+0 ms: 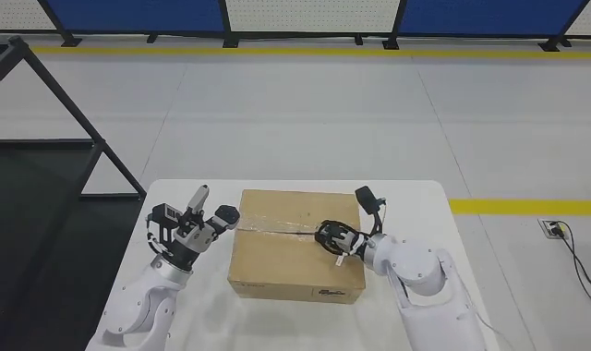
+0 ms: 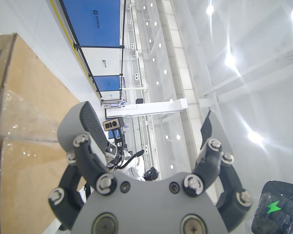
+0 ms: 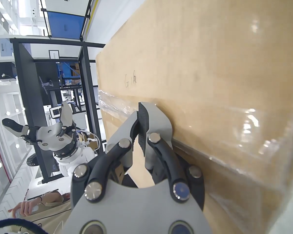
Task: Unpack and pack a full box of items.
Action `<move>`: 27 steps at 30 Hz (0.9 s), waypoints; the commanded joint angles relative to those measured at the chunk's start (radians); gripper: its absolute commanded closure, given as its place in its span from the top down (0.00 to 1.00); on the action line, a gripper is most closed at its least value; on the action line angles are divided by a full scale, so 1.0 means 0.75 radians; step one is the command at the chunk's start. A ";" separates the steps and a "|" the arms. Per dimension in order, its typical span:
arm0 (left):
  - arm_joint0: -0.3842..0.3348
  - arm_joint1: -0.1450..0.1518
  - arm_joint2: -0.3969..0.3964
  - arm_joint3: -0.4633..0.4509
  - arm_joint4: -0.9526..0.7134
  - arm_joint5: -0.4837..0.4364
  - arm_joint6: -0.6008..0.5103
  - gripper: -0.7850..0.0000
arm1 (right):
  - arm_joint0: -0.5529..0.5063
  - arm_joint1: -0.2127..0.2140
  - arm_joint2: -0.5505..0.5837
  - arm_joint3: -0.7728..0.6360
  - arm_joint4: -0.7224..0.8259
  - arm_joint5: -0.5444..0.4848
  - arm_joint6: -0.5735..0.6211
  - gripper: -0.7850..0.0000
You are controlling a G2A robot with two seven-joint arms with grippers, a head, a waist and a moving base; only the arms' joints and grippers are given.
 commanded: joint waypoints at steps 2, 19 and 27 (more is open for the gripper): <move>-0.002 -0.001 0.004 -0.002 0.004 0.003 0.000 1.00 | -0.026 0.009 0.026 -0.026 0.008 0.006 -0.009 0.00; -0.022 -0.009 0.029 -0.006 0.032 0.018 -0.006 1.00 | -0.173 0.066 0.193 -0.173 0.069 0.014 -0.050 0.00; -0.026 -0.011 0.034 -0.006 0.043 0.027 -0.006 1.00 | -0.236 0.087 0.248 -0.257 0.128 -0.026 -0.071 0.00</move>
